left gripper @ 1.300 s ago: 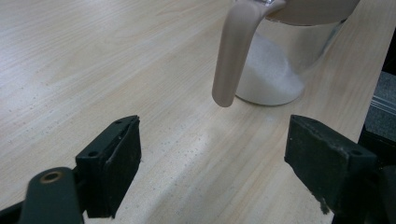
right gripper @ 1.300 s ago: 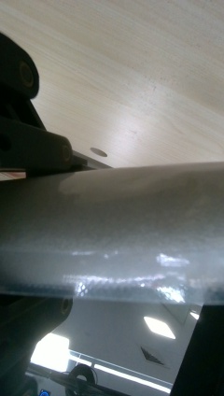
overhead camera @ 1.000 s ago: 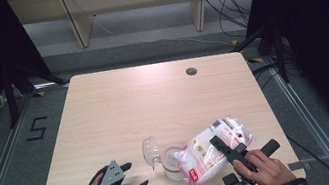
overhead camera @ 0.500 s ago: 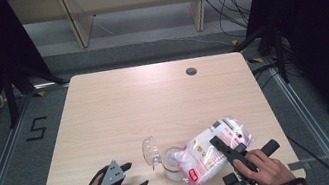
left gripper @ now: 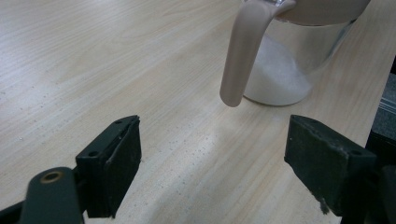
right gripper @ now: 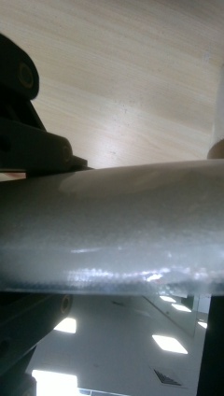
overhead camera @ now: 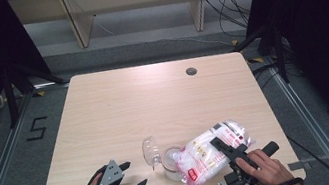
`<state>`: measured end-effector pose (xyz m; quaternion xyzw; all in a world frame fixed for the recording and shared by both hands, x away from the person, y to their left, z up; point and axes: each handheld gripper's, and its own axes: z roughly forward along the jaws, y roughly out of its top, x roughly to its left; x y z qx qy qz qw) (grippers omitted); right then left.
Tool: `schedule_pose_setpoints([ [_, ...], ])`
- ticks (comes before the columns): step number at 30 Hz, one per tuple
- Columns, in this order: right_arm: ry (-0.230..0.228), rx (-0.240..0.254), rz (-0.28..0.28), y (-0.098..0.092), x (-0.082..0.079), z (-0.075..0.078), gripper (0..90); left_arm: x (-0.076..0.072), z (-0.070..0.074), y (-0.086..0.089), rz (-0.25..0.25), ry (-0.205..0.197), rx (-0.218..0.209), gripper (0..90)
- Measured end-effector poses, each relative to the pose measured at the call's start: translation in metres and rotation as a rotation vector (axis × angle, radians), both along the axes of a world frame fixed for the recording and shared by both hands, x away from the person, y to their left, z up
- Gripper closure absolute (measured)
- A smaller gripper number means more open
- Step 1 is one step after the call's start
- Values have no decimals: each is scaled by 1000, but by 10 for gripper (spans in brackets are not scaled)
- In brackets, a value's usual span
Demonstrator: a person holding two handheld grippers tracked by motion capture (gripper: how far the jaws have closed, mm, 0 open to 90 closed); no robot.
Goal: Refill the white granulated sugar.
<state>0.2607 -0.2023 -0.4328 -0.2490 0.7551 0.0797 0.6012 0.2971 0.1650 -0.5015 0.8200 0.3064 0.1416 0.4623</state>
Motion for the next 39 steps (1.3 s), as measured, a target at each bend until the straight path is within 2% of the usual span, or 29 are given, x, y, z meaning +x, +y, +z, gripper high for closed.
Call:
schedule_pose_setpoints([
  [3, 26, 4, -28, -1, 0, -6, 661, 0, 0, 1, -2, 0, -3, 183],
  [4, 27, 6, -19, -1, 1, -7, 662, 1, 1, 2, -2, -5, 11, 183],
  [5, 37, 15, -15, -2, 1, -7, 662, 0, 0, 1, 0, 0, -8, 183],
  [7, 40, 23, -16, -2, 1, -6, 662, 0, 1, 1, -7, -1, 0, 183],
  [9, 31, 25, 8, -2, 1, -4, 663, 0, 0, 0, -4, 0, -12, 183],
  [10, 55, 57, -8, -3, 1, -5, 663, 0, 0, 0, -4, -2, -11, 183],
  [11, 57, 71, 5, -4, 2, -4, 663, 0, 0, 0, -4, -2, -11, 183],
  [12, 76, 97, -8, -5, 2, -5, 663, 0, 0, 0, -5, 0, -10, 183],
  [13, 79, 99, -8, -5, 2, -5, 663, 1, 1, 2, -9, -8, 22, 183],
  [15, 97, 124, 11, -6, 4, -5, 664, 1, 1, 3, -1, -6, 21, 183],
  [18, 134, 169, 8, -9, 7, -6, 665, 1, 1, 2, -5, -6, 17, 183],
  [21, 151, 177, -10, -11, 8, -8, 667, -1, 1, 0, -2, 2, -6, 183],
  [23, 171, 217, -8, -13, 9, -10, 668, 0, 1, 1, -6, 0, -3, 182],
  [24, 205, 280, -37, -16, 8, -13, 668, 0, 0, 0, -7, 2, -9, 183],
  [25, 177, 240, 4, -15, 11, -9, 668, 0, 0, 0, -6, 1, -8, 182],
  [28, 196, 266, -5, -17, 10, -11, 669, 0, 0, 0, -7, -1, -8, 183],
  [29, 191, 254, 14, -17, 11, -10, 670, -1, 0, 0, -7, 3, -9, 183],
  [30, 216, 261, 3, -17, 11, -12, 670, 0, 0, 0, -7, 2, -9, 183],
  [31, 233, 294, -15, -18, 9, -15, 670, 0, 0, 0, -5, 3, -11, 182],
  [32, 221, 269, 1, -17, 10, -14, 670, 0, 0, 0, -9, -2, -7, 183],
  [34, 232, 284, -7, -17, 9, -15, 671, 0, 1, 2, -11, -3, 12, 183],
  [36, 224, 262, 3, -17, 10, -12, 671, 0, 1, 1, -7, -2, 3, 183],
  [37, 222, 265, 18, -17, 11, -12, 671, 0, 1, 1, -10, -2, 1, 183],
  [38, 231, 279, 9, -18, 10, -12, 672, 0, 0, 0, -8, -2, -9, 183],
  [39, 264, 331, -2, -18, 10, -16, 672, 0, 0, 0, -8, -1, -7, 183],
])
